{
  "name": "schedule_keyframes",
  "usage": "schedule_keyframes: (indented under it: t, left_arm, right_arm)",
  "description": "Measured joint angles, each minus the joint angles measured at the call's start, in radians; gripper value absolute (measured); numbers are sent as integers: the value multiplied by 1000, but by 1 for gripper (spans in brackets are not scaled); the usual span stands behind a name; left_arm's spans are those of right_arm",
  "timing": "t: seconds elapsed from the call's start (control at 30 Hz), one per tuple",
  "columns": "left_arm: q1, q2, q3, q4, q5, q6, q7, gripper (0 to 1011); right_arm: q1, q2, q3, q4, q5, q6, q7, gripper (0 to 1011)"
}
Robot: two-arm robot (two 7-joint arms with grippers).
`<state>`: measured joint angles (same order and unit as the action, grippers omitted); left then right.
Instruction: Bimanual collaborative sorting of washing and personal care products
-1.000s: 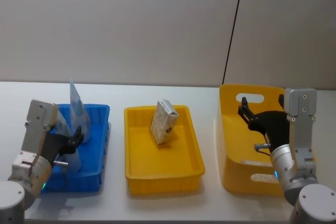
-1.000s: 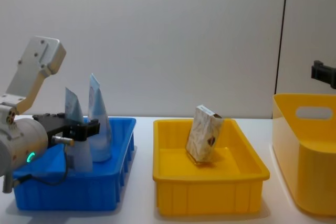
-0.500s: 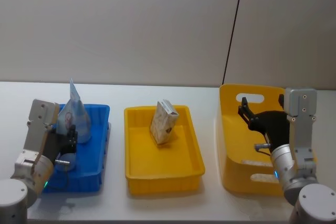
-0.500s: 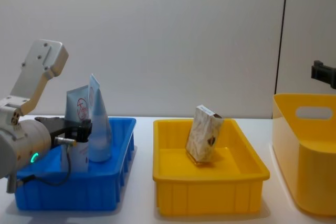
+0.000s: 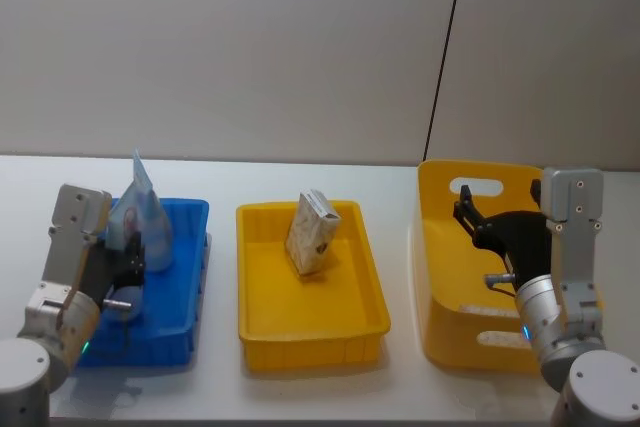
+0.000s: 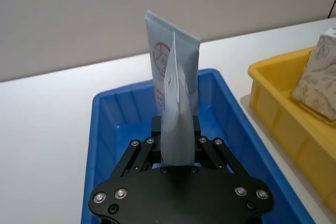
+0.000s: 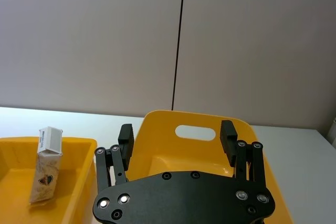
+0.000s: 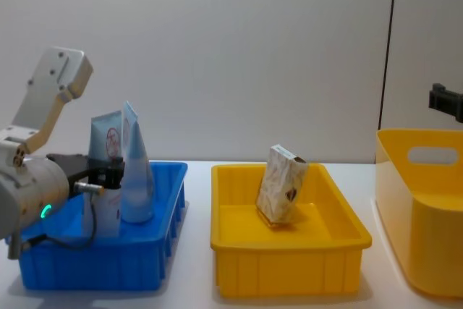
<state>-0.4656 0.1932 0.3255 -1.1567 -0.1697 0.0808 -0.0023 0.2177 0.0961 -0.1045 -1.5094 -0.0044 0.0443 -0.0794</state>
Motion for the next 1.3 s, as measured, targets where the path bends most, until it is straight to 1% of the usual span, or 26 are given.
schedule_keyframes:
  t: [0.17,0.33,0.37,0.4,0.5,0.73,0.83,0.97,1.0,1.3]
  left_arm:
    - [6,9,-3,-31,7,-18,-8,252]
    - [15,25,-8,-83,12,-38,-26,252]
    - [18,31,-9,-103,12,-42,-34,252]
    - [18,31,-9,-103,12,-42,-34,252]
    - [28,48,-13,-151,12,-46,-54,252]
    - [52,79,-21,-237,8,-39,-92,252]
    - [59,88,-23,-262,2,-35,-110,252]
    - [74,102,-28,-304,-19,-29,-153,252]
    - [74,102,-28,-304,-19,-29,-153,252]
    - [89,100,-27,-349,-59,-21,-219,252]
  right_arm:
    - [0,0,0,0,0,0,0,1004]
    - [0,0,0,0,0,0,0,1004]
    - [0,0,0,0,0,0,0,1004]
    - [0,0,0,0,0,0,0,1004]
    - [0,0,0,0,0,0,0,1004]
    - [0,0,0,0,0,0,0,1004]
    - [0,0,0,0,0,0,0,1004]
    - [0,0,0,0,0,0,0,1004]
    - [0,0,0,0,0,0,0,1004]
    - [0,0,0,0,0,0,0,1004]
